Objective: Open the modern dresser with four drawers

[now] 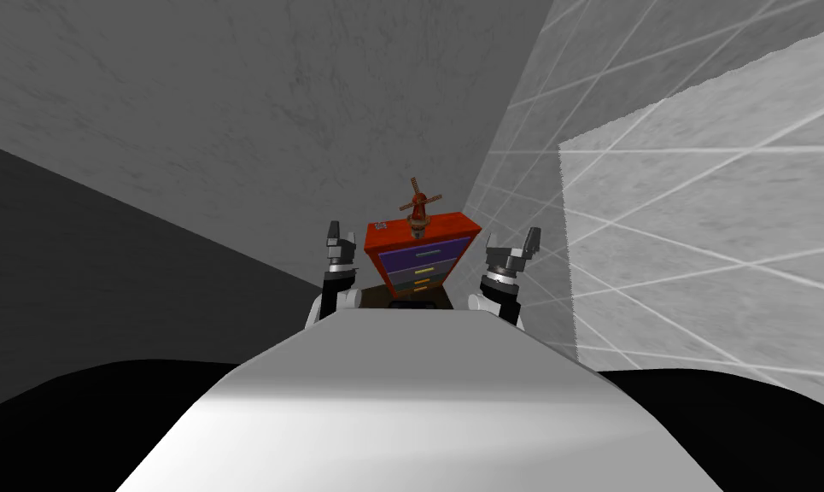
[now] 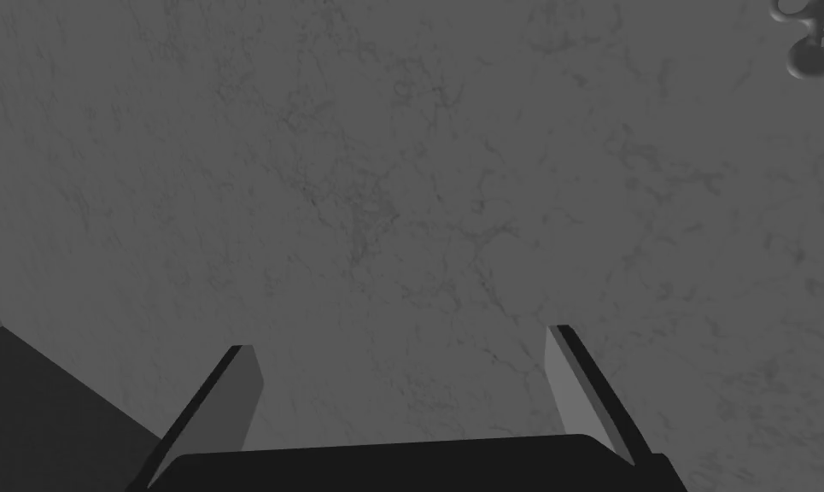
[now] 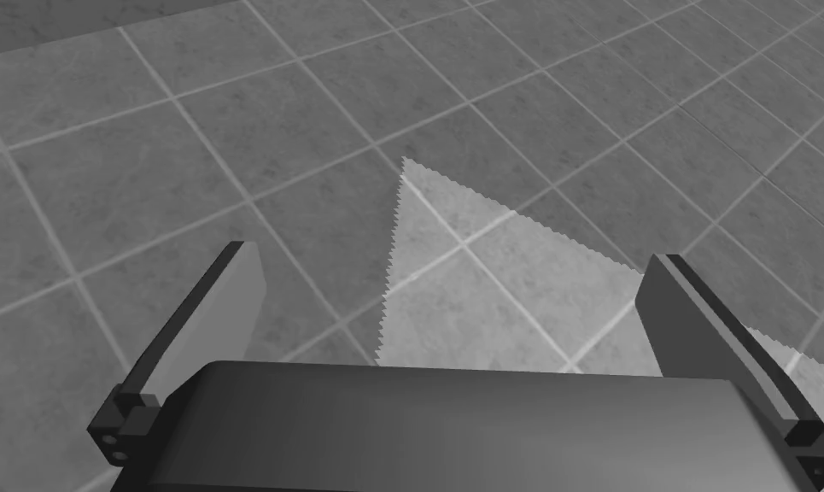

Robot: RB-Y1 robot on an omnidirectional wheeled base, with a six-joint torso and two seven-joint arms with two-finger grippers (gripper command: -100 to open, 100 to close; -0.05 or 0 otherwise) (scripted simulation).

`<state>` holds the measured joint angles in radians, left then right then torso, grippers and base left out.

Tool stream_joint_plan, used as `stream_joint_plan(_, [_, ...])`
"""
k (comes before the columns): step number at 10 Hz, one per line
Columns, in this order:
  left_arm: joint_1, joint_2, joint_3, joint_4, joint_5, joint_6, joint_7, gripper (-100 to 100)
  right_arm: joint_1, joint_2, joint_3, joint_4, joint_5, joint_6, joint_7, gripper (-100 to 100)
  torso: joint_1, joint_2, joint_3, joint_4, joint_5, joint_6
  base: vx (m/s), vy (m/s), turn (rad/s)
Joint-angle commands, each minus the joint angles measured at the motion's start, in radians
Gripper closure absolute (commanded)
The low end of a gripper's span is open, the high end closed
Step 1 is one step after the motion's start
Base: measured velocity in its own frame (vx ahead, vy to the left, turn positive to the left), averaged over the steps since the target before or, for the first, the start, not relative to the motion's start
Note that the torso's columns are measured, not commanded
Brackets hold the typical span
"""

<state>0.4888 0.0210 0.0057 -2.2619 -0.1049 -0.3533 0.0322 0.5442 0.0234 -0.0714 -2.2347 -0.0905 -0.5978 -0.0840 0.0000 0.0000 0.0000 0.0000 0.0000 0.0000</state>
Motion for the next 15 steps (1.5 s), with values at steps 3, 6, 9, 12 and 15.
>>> stream_joint_plan(3, [0.000, 0.000, 0.000, 0.000, 0.000, 0.000, 0.000, 0, 0.000, 0.000, 0.000, 0.000, 0.000, 0.000, 0.000, 0, 0.000, 0.175, -0.351, 0.176, 0.000, 0.000, 0.000, 0.000, 0.000])
stream_joint_plan(6, [0.000, 0.000, 0.000, 0.000, 0.000, 0.000, 0.000, 0, 0.000, 0.000, 0.000, 0.000, 0.000, 0.000, 0.000, 0, 0.000, 0.396, -0.792, 0.396, 0.000, 0.000, 0.000, 0.000, 0.000])
stream_joint_plan(9, [-0.001, 0.000, 0.002, -0.002, 0.000, -0.001, 0.000, 0, 0.000, 0.000, 0.000, 0.000, 0.000, 0.000, 0.000, 0, -0.001, 0.617, -1.234, 0.616, 0.000, 0.001, 0.001, 0.002, 0.005])
stream_joint_plan(12, [-0.001, 0.000, 0.002, -0.002, 0.000, -0.001, 0.000, 0, -0.007, -0.093, -0.007, 0.012, 0.030, 0.002, 0.035, -100, 0.001, 0.734, -1.471, 0.734, 0.000, 0.000, 0.000, 0.023, -0.005])
stream_joint_plan(15, [-0.001, 0.000, 0.002, -0.002, 0.000, -0.001, 0.000, 0, -0.019, -0.157, -0.020, 0.030, 0.080, 0.005, 0.095, -100, 0.001, 0.738, -1.476, 0.738, 0.000, 0.000, -0.002, 0.050, -0.010])
